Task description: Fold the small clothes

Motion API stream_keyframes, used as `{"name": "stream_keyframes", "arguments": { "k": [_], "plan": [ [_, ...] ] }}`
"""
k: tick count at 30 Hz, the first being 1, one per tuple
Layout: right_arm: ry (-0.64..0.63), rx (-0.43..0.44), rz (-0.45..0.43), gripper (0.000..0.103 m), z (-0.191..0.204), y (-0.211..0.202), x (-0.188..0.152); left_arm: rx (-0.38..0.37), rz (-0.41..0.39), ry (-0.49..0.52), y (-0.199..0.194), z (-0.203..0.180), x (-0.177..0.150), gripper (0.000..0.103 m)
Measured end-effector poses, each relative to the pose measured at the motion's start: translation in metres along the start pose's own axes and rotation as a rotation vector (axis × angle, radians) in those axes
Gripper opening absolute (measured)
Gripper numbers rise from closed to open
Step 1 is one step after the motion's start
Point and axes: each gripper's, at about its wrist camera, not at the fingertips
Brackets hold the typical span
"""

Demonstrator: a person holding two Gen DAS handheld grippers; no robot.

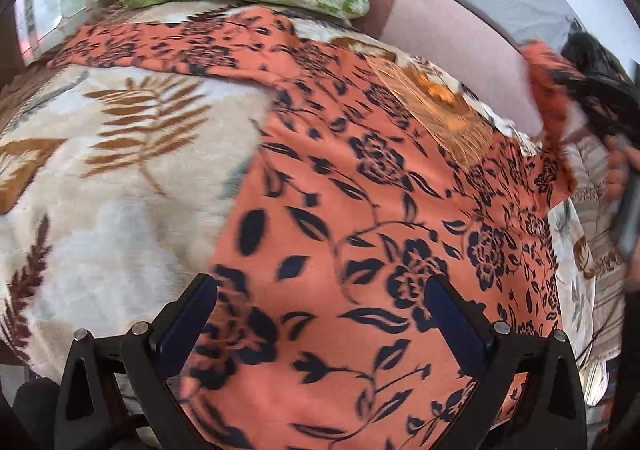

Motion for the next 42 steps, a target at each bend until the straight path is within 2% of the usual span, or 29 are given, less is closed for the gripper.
{"name": "stream_keyframes", "arguments": {
  "k": [1, 2, 3, 4, 5, 7, 9, 12, 15, 17, 19, 21, 23, 24, 26, 27, 29, 30, 32, 34, 36, 38, 40, 41, 42],
  "plan": [
    [-0.033, 0.007, 0.050, 0.011, 0.020, 0.019, -0.016, 0.001, -0.005, -0.012, -0.003, 0.005, 0.001, 0.103],
    [-0.071, 0.028, 0.138, 0.025, 0.035, 0.053, -0.034, 0.001, -0.010, -0.025, -0.005, 0.011, 0.001, 0.103],
    [-0.085, 0.027, 0.203, 0.067, 0.042, 0.075, -0.049, 0.003, -0.012, -0.037, -0.007, 0.016, 0.002, 0.103],
    [-0.085, 0.014, 0.262, 0.087, 0.044, 0.097, -0.065, 0.006, -0.016, -0.045, -0.009, 0.020, 0.003, 0.103],
    [-0.065, 0.014, 0.292, 0.093, 0.040, 0.109, -0.080, 0.010, -0.021, -0.047, -0.011, 0.023, 0.005, 0.103],
    [-0.002, 0.064, 0.288, 0.093, 0.029, 0.101, -0.094, 0.020, -0.041, -0.041, -0.015, 0.027, 0.008, 0.103],
    [0.038, 0.088, 0.255, 0.093, 0.009, 0.085, -0.092, 0.018, -0.038, -0.032, -0.009, 0.026, 0.015, 0.103],
    [0.138, 0.034, 0.170, 0.094, -0.043, 0.053, -0.081, -0.006, -0.026, 0.005, 0.006, 0.009, 0.036, 0.103],
    [0.289, -0.023, 0.192, 0.096, -0.102, 0.041, -0.082, -0.025, -0.038, 0.096, 0.024, -0.022, 0.065, 0.103],
    [0.386, 0.021, 0.208, 0.096, -0.128, 0.040, -0.085, 0.010, -0.037, 0.164, 0.045, -0.041, 0.089, 0.103],
    [0.442, 0.080, 0.235, 0.096, -0.146, 0.031, -0.097, 0.034, -0.030, 0.188, 0.063, -0.051, 0.110, 0.103],
    [0.451, 0.123, 0.239, 0.096, -0.151, 0.017, -0.109, 0.059, -0.042, 0.189, 0.080, -0.057, 0.131, 0.103],
    [0.438, 0.145, 0.233, 0.096, -0.156, 0.007, -0.122, 0.082, -0.038, 0.146, 0.101, -0.054, 0.152, 0.103],
    [0.426, 0.138, 0.236, 0.096, -0.160, 0.000, -0.126, 0.083, -0.005, 0.116, 0.115, -0.050, 0.159, 0.103],
    [0.381, 0.105, 0.256, 0.096, -0.158, 0.001, -0.135, 0.088, 0.161, 0.015, 0.160, -0.032, 0.166, 0.103],
    [0.367, 0.091, 0.268, 0.096, -0.156, 0.008, -0.137, 0.112, 0.166, 0.008, 0.166, -0.029, 0.166, 0.101],
    [0.337, 0.081, 0.265, 0.096, -0.156, 0.002, -0.135, 0.153, 0.134, 0.076, 0.156, -0.043, 0.165, 0.101],
    [0.311, 0.083, 0.256, 0.096, -0.150, 0.003, -0.134, 0.145, 0.117, 0.112, 0.145, -0.049, 0.165, 0.101],
    [0.269, 0.064, 0.249, 0.096, -0.143, 0.002, -0.134, 0.131, 0.018, 0.155, 0.111, -0.051, 0.167, 0.101],
    [0.237, 0.049, 0.246, 0.096, -0.136, 0.003, -0.135, 0.086, -0.066, 0.130, 0.073, -0.032, 0.170, 0.101],
    [0.204, 0.030, 0.239, 0.096, -0.134, -0.002, -0.137, 0.056, -0.146, 0.039, 0.034, 0.011, 0.176, 0.101],
    [0.170, 0.009, 0.234, 0.096, -0.129, 0.000, -0.139, 0.028, -0.218, -0.106, 0.003, 0.072, 0.184, 0.101],
    [0.172, -0.004, 0.249, 0.096, -0.129, 0.004, -0.143, -0.023, -0.246, -0.298, -0.015, 0.145, 0.192, 0.101],
    [0.171, -0.010, 0.248, 0.096, -0.128, 0.006, -0.144, -0.087, -0.252, -0.441, -0.021, 0.191, 0.196, 0.101],
    [0.167, -0.015, 0.244, 0.096, -0.128, 0.007, -0.145, -0.135, -0.251, -0.522, -0.020, 0.218, 0.198, 0.101]
  ]
}}
Point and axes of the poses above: each gripper's, at about its wrist camera, not at the fingertips, and y roughly the way its jaws point, z to its left, x to its top, and after that the axes turned 6 degrees about -x, right-handed
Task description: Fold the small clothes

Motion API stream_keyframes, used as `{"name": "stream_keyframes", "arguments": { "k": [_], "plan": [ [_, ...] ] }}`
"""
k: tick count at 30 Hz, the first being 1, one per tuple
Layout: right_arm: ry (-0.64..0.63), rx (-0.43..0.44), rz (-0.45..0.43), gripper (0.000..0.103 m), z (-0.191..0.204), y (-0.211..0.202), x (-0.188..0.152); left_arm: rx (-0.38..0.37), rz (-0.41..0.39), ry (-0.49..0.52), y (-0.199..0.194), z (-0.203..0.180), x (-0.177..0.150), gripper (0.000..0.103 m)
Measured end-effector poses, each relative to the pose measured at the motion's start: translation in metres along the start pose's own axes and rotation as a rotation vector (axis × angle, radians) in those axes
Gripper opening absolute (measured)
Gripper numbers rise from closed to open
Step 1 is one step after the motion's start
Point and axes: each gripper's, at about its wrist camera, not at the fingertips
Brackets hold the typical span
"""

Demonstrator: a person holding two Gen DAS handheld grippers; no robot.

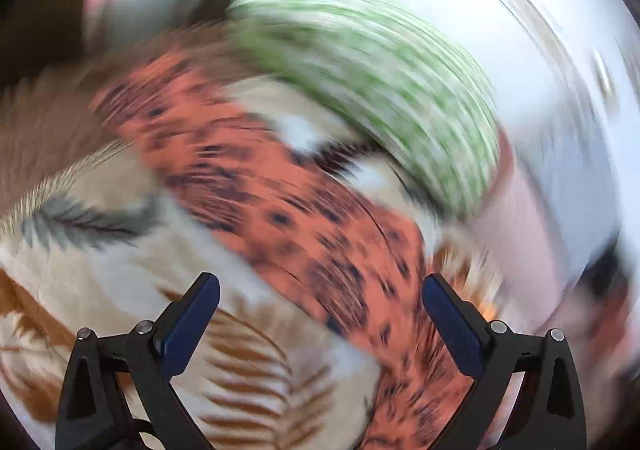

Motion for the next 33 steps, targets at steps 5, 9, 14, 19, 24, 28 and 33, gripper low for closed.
{"name": "stream_keyframes", "arguments": {
  "k": [5, 9, 14, 19, 24, 28, 33],
  "plan": [
    [-0.030, -0.025, -0.017, 0.096, 0.004, 0.005, -0.002, -0.010, -0.050, -0.124, -0.003, 0.055, 0.053, 0.100],
    [-0.062, -0.045, -0.027, 0.097, 0.008, 0.009, -0.002, 0.049, -0.045, -0.131, 0.016, 0.075, 0.071, 0.100],
    [-0.099, -0.063, -0.032, 0.098, 0.013, 0.011, -0.003, 0.027, -0.086, -0.103, 0.031, 0.074, 0.081, 0.100],
    [-0.096, -0.056, -0.033, 0.099, 0.012, 0.012, -0.002, 0.004, -0.129, -0.171, 0.046, 0.089, 0.084, 0.101],
    [-0.101, -0.055, -0.036, 0.099, 0.012, 0.012, -0.003, -0.003, -0.128, -0.162, 0.044, 0.089, 0.084, 0.103],
    [-0.101, -0.052, -0.037, 0.099, 0.012, 0.011, -0.003, -0.015, -0.118, -0.238, 0.045, 0.092, 0.092, 0.088],
    [-0.099, -0.047, -0.039, 0.099, 0.011, 0.011, -0.003, 0.026, -0.044, -0.291, 0.060, 0.104, 0.091, 0.004]
  ]
}}
Point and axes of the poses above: each gripper's, at about its wrist camera, not at the fingertips, and y roughly the way its jaws point, z to its left, x to its top, and after that the axes turned 6 degrees about -x, right-handed
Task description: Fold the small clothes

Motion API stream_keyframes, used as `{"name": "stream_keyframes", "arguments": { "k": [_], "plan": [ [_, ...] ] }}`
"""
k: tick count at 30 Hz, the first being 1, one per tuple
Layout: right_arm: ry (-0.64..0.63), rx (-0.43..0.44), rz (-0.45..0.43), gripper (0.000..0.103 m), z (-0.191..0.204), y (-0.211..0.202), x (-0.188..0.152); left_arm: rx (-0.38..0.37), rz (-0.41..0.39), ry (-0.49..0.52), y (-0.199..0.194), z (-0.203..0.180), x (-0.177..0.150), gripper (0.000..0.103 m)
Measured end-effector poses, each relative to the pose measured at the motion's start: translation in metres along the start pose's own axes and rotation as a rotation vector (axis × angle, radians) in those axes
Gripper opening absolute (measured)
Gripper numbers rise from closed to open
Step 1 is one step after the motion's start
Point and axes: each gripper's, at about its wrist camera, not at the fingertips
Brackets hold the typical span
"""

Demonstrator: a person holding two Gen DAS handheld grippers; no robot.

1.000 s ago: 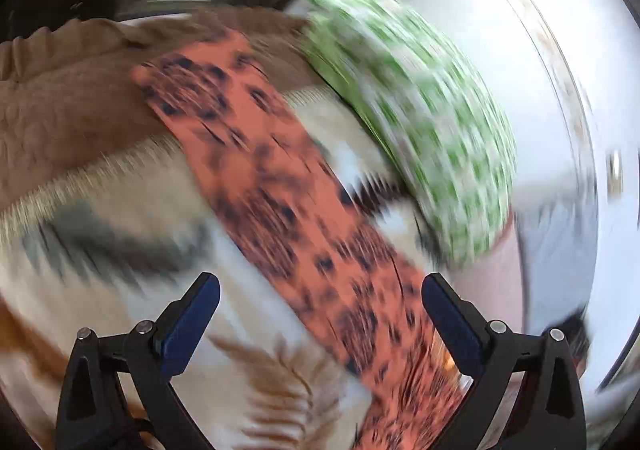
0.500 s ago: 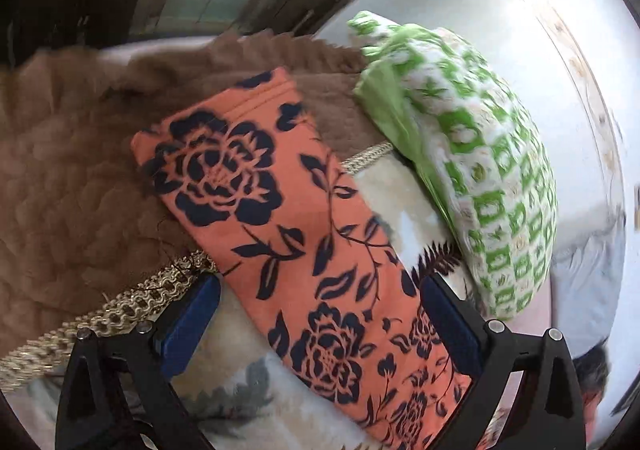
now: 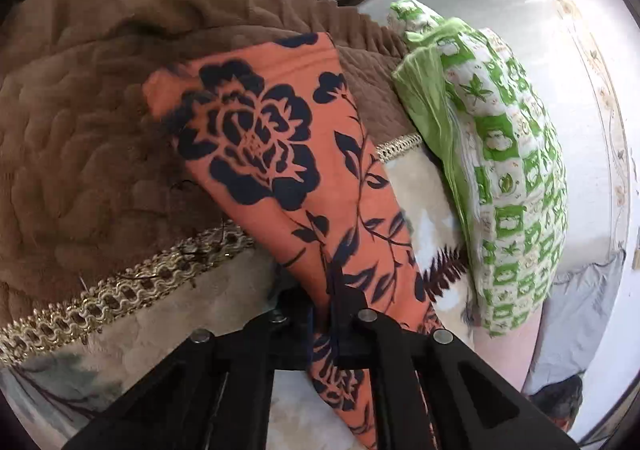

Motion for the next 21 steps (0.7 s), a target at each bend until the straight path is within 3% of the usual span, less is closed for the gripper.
{"name": "stream_keyframes", "arguments": {
  "k": [3, 6, 10, 14, 17, 19, 20, 21],
  "plan": [
    [-0.003, 0.000, -0.002, 0.099, 0.000, 0.000, 0.000, 0.059, -0.060, 0.076, -0.007, -0.016, -0.008, 0.004],
    [-0.002, 0.003, -0.004, 0.099, 0.000, 0.000, 0.000, 0.108, -0.137, 0.299, -0.025, -0.071, -0.029, 0.004],
    [0.011, 0.010, -0.005, 0.099, -0.001, -0.001, 0.001, 0.040, -0.203, 0.597, -0.047, -0.171, -0.089, 0.004],
    [0.031, 0.022, -0.004, 0.099, -0.004, -0.003, 0.002, -0.127, -0.169, 0.873, -0.053, -0.273, -0.198, 0.004],
    [0.075, 0.053, -0.001, 0.099, -0.009, -0.006, 0.003, -0.233, -0.071, 1.032, -0.039, -0.329, -0.299, 0.004],
    [0.128, 0.088, -0.001, 0.099, -0.017, -0.009, 0.005, -0.281, 0.036, 1.136, -0.015, -0.351, -0.374, 0.004],
    [0.161, 0.107, -0.002, 0.099, -0.021, -0.011, 0.005, -0.281, 0.090, 1.185, 0.000, -0.353, -0.411, 0.008],
    [0.193, 0.124, -0.005, 0.099, -0.026, -0.013, 0.007, -0.279, 0.138, 1.224, 0.014, -0.353, -0.437, 0.023]
  ]
}}
Point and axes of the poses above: each gripper's, at about its wrist camera, not at the fingertips, and y roughly the way its jaws point, z to its left, x to its top, and after that the axes turned 6 degrees about -x, right-handed
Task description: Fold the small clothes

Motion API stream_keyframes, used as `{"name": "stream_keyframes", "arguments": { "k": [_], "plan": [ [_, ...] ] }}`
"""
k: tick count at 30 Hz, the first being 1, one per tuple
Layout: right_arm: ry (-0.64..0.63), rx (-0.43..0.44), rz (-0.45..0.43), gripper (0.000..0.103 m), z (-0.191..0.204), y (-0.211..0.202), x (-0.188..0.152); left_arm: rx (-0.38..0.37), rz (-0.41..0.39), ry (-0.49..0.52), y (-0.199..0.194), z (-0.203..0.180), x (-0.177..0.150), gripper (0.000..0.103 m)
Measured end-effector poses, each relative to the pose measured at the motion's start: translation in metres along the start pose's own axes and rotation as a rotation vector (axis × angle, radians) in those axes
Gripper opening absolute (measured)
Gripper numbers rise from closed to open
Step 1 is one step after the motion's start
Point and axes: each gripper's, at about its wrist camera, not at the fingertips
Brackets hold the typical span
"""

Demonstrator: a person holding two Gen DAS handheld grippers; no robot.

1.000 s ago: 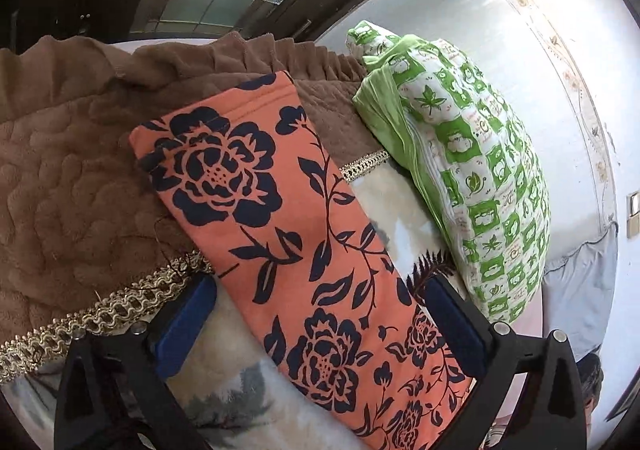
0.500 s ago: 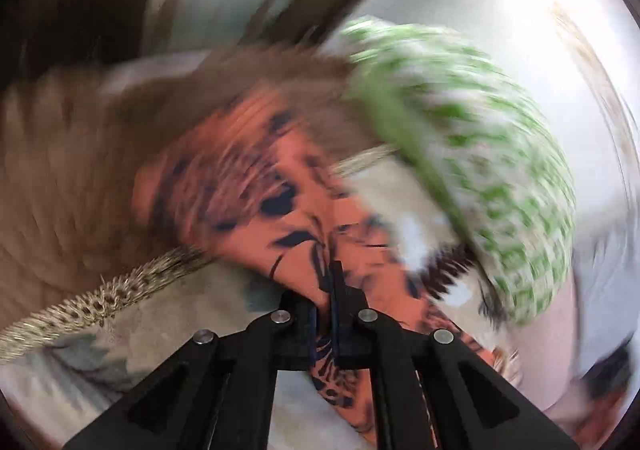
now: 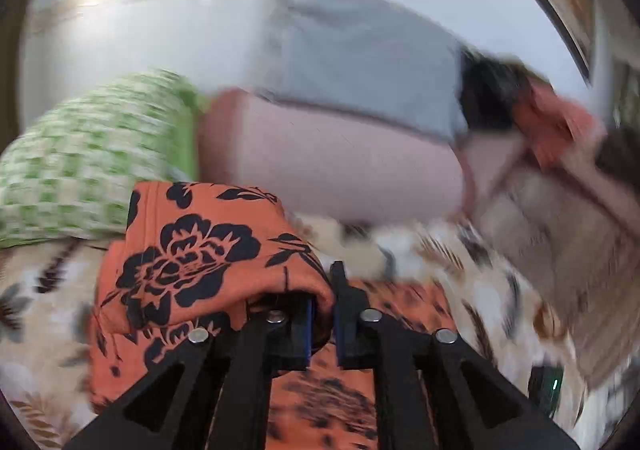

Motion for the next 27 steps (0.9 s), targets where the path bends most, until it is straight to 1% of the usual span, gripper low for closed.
{"name": "stream_keyframes", "arguments": {
  "k": [1, 2, 3, 4, 5, 6, 7, 9, 12, 13, 14, 16, 17, 18, 19, 20, 22, 24, 25, 26, 27],
  "plan": [
    [0.039, 0.020, -0.004, 0.099, -0.005, -0.003, 0.002, -0.025, 0.055, 0.036, 0.025, -0.020, -0.013, 0.039],
    [0.064, 0.037, -0.004, 0.099, -0.009, -0.004, 0.003, -0.043, 0.131, 0.088, 0.053, -0.038, -0.028, 0.077],
    [0.087, 0.051, -0.005, 0.099, -0.012, -0.006, 0.005, -0.025, 0.223, 0.142, 0.082, -0.050, -0.045, 0.088],
    [0.110, 0.059, -0.010, 0.099, -0.016, -0.008, 0.006, 0.013, 0.281, 0.178, 0.100, -0.051, -0.057, 0.088],
    [0.122, 0.062, -0.015, 0.099, -0.019, -0.010, 0.007, 0.076, 0.347, 0.217, 0.114, -0.051, -0.072, 0.088],
    [0.131, 0.061, -0.020, 0.099, -0.021, -0.013, 0.008, 0.095, 0.366, 0.227, 0.115, -0.046, -0.077, 0.088],
    [0.138, 0.062, -0.025, 0.099, -0.023, -0.015, 0.009, 0.098, 0.353, 0.219, 0.107, -0.039, -0.078, 0.088],
    [0.154, 0.066, -0.036, 0.099, -0.025, -0.019, 0.011, 0.092, 0.309, 0.177, 0.076, -0.027, -0.076, 0.088],
    [0.132, 0.041, -0.044, 0.099, -0.021, -0.021, 0.013, 0.099, 0.237, 0.091, 0.028, 0.015, -0.074, 0.090],
    [0.110, 0.033, -0.043, 0.099, -0.016, -0.022, 0.013, 0.132, 0.209, 0.075, 0.016, 0.033, -0.076, 0.090],
    [0.087, 0.019, -0.044, 0.099, -0.012, -0.023, 0.015, 0.187, 0.195, 0.069, 0.009, 0.046, -0.081, 0.092],
    [-0.013, -0.051, -0.067, 0.099, 0.011, -0.028, 0.022, 0.333, 0.187, 0.040, -0.005, 0.082, -0.090, 0.092],
    [-0.085, -0.097, -0.078, 0.099, 0.026, -0.027, 0.027, 0.374, 0.194, 0.016, -0.006, 0.098, -0.091, 0.092],
    [-0.213, -0.174, -0.088, 0.099, 0.053, -0.024, 0.032, 0.403, 0.201, -0.010, -0.014, 0.112, -0.095, 0.092],
    [-0.309, -0.225, -0.088, 0.099, 0.071, -0.019, 0.032, 0.430, 0.203, -0.042, -0.014, 0.126, -0.099, 0.092],
    [-0.433, -0.294, -0.080, 0.099, 0.094, -0.008, 0.032, 0.446, 0.211, -0.060, -0.012, 0.135, -0.102, 0.092],
    [-0.632, -0.402, -0.034, 0.099, 0.130, 0.023, 0.027, 0.481, 0.249, -0.077, -0.008, 0.150, -0.112, 0.092],
    [-0.780, -0.507, 0.013, 0.097, 0.152, 0.062, 0.022, 0.503, 0.287, -0.088, -0.001, 0.159, -0.119, 0.092],
    [-0.807, -0.547, 0.029, 0.094, 0.155, 0.076, 0.023, 0.510, 0.305, -0.103, 0.004, 0.163, -0.122, 0.092],
    [-0.811, -0.576, 0.052, 0.078, 0.154, 0.087, 0.026, 0.501, 0.304, -0.128, 0.005, 0.167, -0.124, 0.093],
    [-0.788, -0.594, 0.079, 0.047, 0.149, 0.096, 0.032, 0.498, 0.294, -0.154, 0.001, 0.173, -0.126, 0.094]
  ]
}}
Point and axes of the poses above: each gripper's, at about its wrist camera, not at the fingertips, and y roughly the way its jaws point, z to its left, x to its top, and after that the axes turned 6 degrees about -x, right-handed
